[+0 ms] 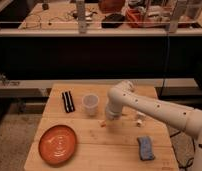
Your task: Drag the pepper across the table
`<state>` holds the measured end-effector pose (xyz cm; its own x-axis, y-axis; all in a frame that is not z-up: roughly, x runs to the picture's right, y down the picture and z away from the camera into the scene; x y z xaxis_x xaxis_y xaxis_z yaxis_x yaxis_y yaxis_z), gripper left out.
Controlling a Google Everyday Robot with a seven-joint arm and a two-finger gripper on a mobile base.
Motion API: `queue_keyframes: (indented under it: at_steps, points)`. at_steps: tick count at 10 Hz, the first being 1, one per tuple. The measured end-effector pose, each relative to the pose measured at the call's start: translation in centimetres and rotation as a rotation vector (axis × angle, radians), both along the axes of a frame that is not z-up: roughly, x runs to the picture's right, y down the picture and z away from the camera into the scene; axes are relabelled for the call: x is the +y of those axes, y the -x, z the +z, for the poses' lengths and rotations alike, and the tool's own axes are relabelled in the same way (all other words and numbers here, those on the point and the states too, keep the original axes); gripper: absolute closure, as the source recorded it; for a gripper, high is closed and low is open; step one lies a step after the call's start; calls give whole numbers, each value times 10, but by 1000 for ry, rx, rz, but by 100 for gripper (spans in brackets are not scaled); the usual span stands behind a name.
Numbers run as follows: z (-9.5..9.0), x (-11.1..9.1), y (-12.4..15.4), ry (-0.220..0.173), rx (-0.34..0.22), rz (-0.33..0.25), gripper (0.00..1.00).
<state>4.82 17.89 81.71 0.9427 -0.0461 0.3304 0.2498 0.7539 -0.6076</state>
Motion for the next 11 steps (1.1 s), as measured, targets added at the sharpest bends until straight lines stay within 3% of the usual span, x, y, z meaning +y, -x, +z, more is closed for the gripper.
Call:
queue_keyframes:
  at_steps: [7, 11]
  points:
    - [7, -16, -28, -27, 45, 10, 24]
    - [9, -23, -43, -79, 62, 20, 20]
